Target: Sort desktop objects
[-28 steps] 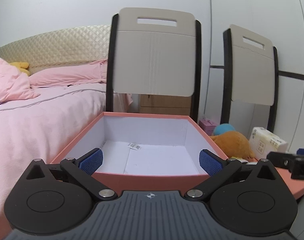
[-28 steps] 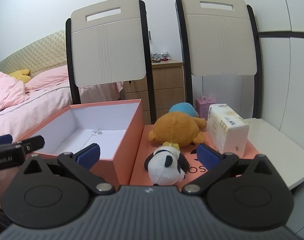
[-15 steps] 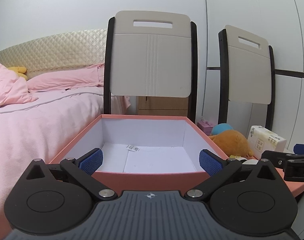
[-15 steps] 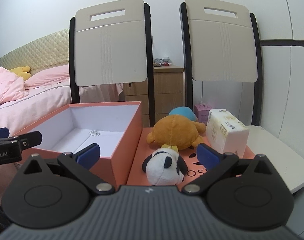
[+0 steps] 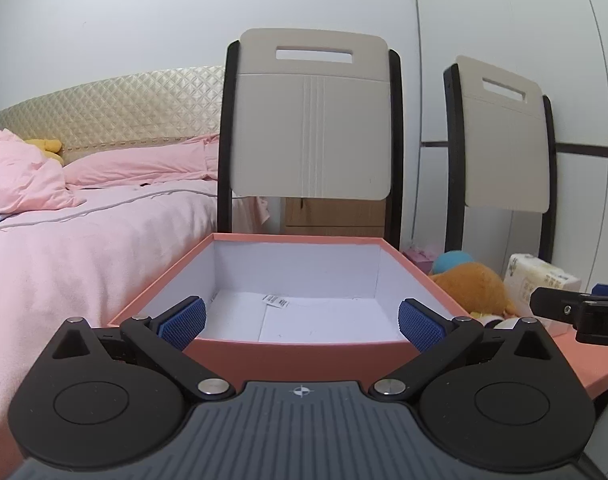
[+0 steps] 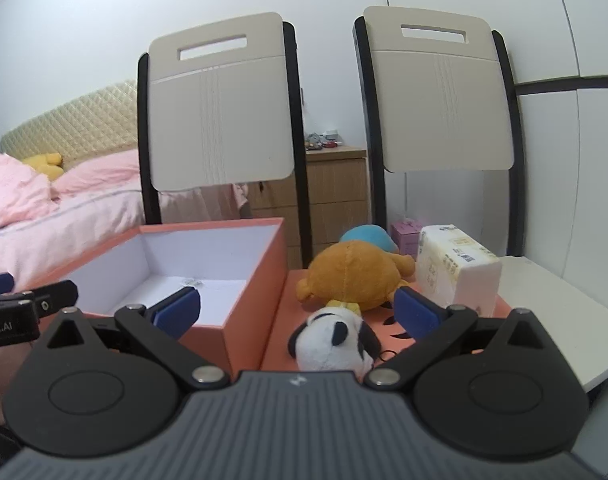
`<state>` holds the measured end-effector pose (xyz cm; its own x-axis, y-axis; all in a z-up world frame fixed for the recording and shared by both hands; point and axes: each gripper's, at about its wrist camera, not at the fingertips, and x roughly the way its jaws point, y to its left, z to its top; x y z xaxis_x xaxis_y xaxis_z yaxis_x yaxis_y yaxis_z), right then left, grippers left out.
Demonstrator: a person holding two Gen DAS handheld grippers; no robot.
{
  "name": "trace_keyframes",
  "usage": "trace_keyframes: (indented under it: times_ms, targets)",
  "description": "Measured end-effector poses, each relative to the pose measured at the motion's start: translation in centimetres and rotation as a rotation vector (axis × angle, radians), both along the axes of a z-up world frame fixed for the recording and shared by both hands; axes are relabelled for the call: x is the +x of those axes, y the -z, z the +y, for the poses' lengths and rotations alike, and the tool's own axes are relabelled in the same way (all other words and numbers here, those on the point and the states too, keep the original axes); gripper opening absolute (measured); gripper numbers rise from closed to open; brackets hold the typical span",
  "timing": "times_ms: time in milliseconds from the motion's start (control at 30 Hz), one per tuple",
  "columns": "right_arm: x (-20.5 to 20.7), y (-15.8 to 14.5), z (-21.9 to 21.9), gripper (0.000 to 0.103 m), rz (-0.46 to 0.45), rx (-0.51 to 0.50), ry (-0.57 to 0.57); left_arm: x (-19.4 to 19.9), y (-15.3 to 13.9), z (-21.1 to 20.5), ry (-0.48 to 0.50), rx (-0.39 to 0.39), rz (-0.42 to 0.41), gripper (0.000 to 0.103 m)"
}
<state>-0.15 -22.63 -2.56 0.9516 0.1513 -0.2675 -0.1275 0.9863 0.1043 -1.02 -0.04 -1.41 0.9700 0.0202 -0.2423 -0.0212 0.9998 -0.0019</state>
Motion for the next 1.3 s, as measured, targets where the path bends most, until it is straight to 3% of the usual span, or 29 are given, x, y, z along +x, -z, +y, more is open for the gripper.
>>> trace_keyframes:
  times_ms: [200, 467, 1300]
  targets:
    - [0.05, 0.04, 0.03, 0.103, -0.021, -0.024, 0.027, 0.11, 0.05, 0.06, 0.023, -0.006, 0.022, 0.103]
    - [0.03, 0.05, 0.27, 0.103, 0.002, -0.028, -0.008, -0.72, -0.1, -0.35, 0.031, 0.018, -0.028, 0.103]
    - [-0.1, 0.38, 0.05, 0.103, 0.017, -0.024, -0.014, -0.35, 0.82, -0.53, 0.019, 0.039, 0.007, 0.103]
